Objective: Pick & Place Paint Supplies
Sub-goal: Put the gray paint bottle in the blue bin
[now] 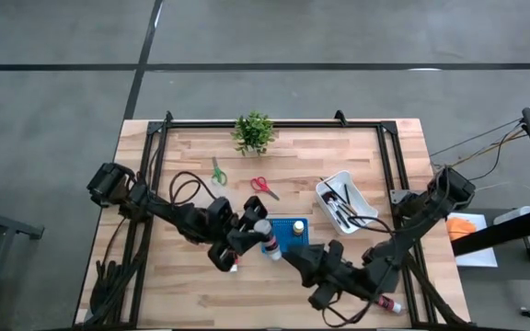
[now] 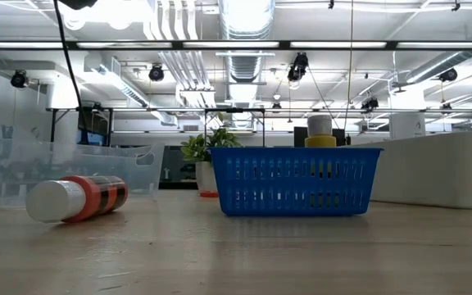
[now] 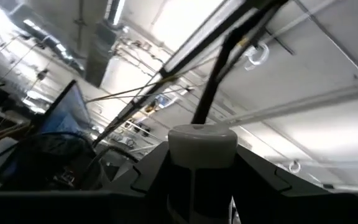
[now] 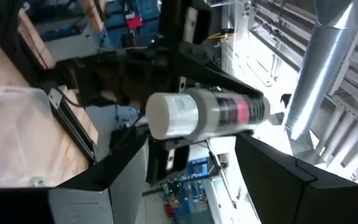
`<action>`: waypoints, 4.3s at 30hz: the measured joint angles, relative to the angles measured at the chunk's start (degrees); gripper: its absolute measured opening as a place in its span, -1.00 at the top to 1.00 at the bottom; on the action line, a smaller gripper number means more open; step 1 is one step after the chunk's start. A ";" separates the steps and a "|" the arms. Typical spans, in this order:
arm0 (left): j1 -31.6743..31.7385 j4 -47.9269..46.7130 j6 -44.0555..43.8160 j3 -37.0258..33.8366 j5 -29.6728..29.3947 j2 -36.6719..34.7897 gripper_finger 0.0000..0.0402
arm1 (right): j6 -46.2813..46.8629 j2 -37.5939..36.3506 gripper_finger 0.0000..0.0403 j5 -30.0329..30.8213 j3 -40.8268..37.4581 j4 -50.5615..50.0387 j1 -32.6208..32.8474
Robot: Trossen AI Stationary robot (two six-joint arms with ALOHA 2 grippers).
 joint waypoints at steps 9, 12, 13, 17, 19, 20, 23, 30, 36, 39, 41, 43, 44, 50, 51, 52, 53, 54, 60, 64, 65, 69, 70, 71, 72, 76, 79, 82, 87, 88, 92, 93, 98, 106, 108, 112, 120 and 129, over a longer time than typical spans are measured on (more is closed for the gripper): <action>-0.05 -0.01 8.88 0.00 19.63 -0.12 0.27 | 8.94 -0.02 -0.18 -1.64 -2.58 3.14 0.34; -0.09 -0.74 10.65 -0.04 21.35 -0.12 0.27 | 13.88 -0.02 -0.18 -3.61 -4.20 3.07 0.34; -0.09 -1.16 10.98 -0.04 22.09 -0.12 0.27 | 15.42 0.00 -0.18 -3.70 -4.69 2.96 0.37; -0.10 -5.96 15.18 -0.04 24.08 -0.14 0.27 | 21.76 -0.02 -0.18 -4.05 -7.15 3.20 0.39; -0.07 -10.21 19.25 -0.04 26.91 -0.14 0.27 | 25.26 -0.02 -0.18 -5.76 -8.98 3.07 0.37; -0.04 -12.29 21.54 -0.04 28.68 -0.14 0.27 | 26.77 -0.02 -0.18 -7.33 -9.84 3.04 0.36; -0.11 -16.54 25.30 -0.04 32.50 -0.13 0.27 | 29.88 -0.07 -0.18 -11.22 -11.71 3.48 0.39; -0.11 -16.96 28.19 0.09 35.35 -0.14 0.27 | 40.94 -1.25 -0.18 -23.53 -14.35 3.41 -0.35; -0.11 -22.47 28.42 3.72 37.80 0.62 0.27 | 46.90 -1.33 -0.18 -29.76 -14.49 3.00 -3.11; -0.29 -26.34 29.67 5.42 38.85 0.62 0.27 | 49.07 -1.33 -0.18 -32.32 -14.94 2.89 -4.27; -0.33 -27.80 30.12 6.18 38.95 0.62 0.27 | 49.81 -1.33 -0.18 -33.56 -15.05 2.87 -4.83; -0.32 -28.39 30.70 6.53 39.19 0.62 0.27 | 50.68 -1.38 -0.18 -35.13 -15.05 2.51 -5.19; -0.30 -28.42 30.74 6.65 39.33 0.62 0.27 | 51.23 -1.40 -0.18 -36.23 -15.05 2.18 -5.39; -0.20 -28.67 30.74 7.06 39.58 0.62 0.27 | 52.50 -1.42 -0.18 -40.47 -14.96 1.67 -5.84; -0.18 -28.77 30.76 7.07 39.58 0.62 0.27 | 52.49 -1.42 -0.18 -41.05 -14.96 1.67 -5.83; -0.17 -28.79 30.76 7.08 39.58 0.62 0.27 | 52.53 -1.41 -0.18 -41.62 -14.96 1.67 -5.83; -0.17 -28.79 30.76 7.08 39.58 0.62 0.27 | 52.65 -1.41 -0.18 -42.03 -14.96 1.65 -5.84; -0.16 -28.79 30.77 7.08 39.60 0.62 0.27 | 52.71 -1.42 -0.18 -42.54 -14.96 1.67 -5.84; -0.05 -28.78 30.92 7.08 39.81 0.62 0.27 | 54.62 -1.42 -0.18 -45.55 -14.94 1.56 -5.93; 0.12 -28.49 30.90 7.09 39.80 0.62 0.27 | 55.84 -1.42 -0.18 -45.81 -14.92 0.30 -6.08; 0.20 -28.49 30.91 7.22 39.81 0.62 0.27 | 56.25 -1.42 -0.18 -45.81 -14.92 -0.02 -6.18; 0.58 -28.41 30.91 7.61 40.11 0.62 0.27 | 57.33 -1.25 -0.18 -46.93 -14.88 0.21 -6.82; 0.68 -28.34 30.89 7.61 40.40 0.62 0.27 | 57.43 -1.20 -0.18 -47.05 -14.88 0.23 -6.85; 0.75 -28.33 30.89 7.61 40.45 0.62 0.27 | 57.44 -1.14 -0.18 -47.17 -14.88 0.25 -6.85; 0.78 -28.33 30.89 7.61 40.59 0.62 0.27 | 57.49 -1.14 -0.18 -47.42 -14.88 0.25 -6.84; 0.92 -28.71 30.70 7.61 42.08 0.62 0.27 | 57.85 -1.14 -0.18 -49.70 -14.88 0.35 -6.80; 0.96 -29.42 30.24 7.61 42.36 0.64 0.27 | 57.81 -1.14 -0.18 -51.90 -14.88 0.29 -6.78; 1.22 -30.06 29.47 7.61 42.39 0.64 0.27 | 58.31 -1.14 -0.18 -53.47 -14.88 0.20 -6.78; 1.33 -31.24 29.36 7.61 42.40 0.64 0.27 | 58.55 -1.14 -0.18 -54.80 -14.88 -0.12 -6.70; 1.35 -31.55 29.36 7.61 42.34 0.64 0.27 | 58.75 -1.14 -0.18 -55.66 -14.88 -0.23 -6.70; 1.77 -32.31 29.59 7.61 41.34 0.64 0.27 | 59.60 -1.11 -0.18 -57.57 -14.88 -0.61 -6.33; 1.83 -32.28 29.39 7.61 41.25 0.64 0.27 | 59.58 -1.11 -0.18 -57.15 -14.88 -0.71 -6.27; 1.60 -32.26 28.70 7.62 43.47 0.64 0.27 | 58.16 -1.14 -0.18 -52.26 -14.88 -1.40 -6.35; 1.17 -32.42 27.70 7.76 45.63 0.64 0.27 | 57.93 -1.72 -0.18 -51.49 -14.88 -1.14 -6.46; 0.99 -32.40 27.70 7.78 45.70 0.64 0.27 | 58.17 -1.75 -0.18 -51.59 -14.88 -1.11 -6.86; 0.95 -32.42 27.70 7.80 45.83 0.64 0.27 | 59.70 -1.60 -0.18 -54.41 -14.88 -1.17 -8.74; 1.07 -31.73 28.00 7.82 45.93 0.63 0.27 | 61.53 -1.66 -0.18 -58.92 -14.88 -0.72 -10.26; 1.07 -32.41 27.45 7.82 48.38 0.63 0.27 | 65.33 -2.54 -0.18 -63.47 -14.88 -2.31 -10.24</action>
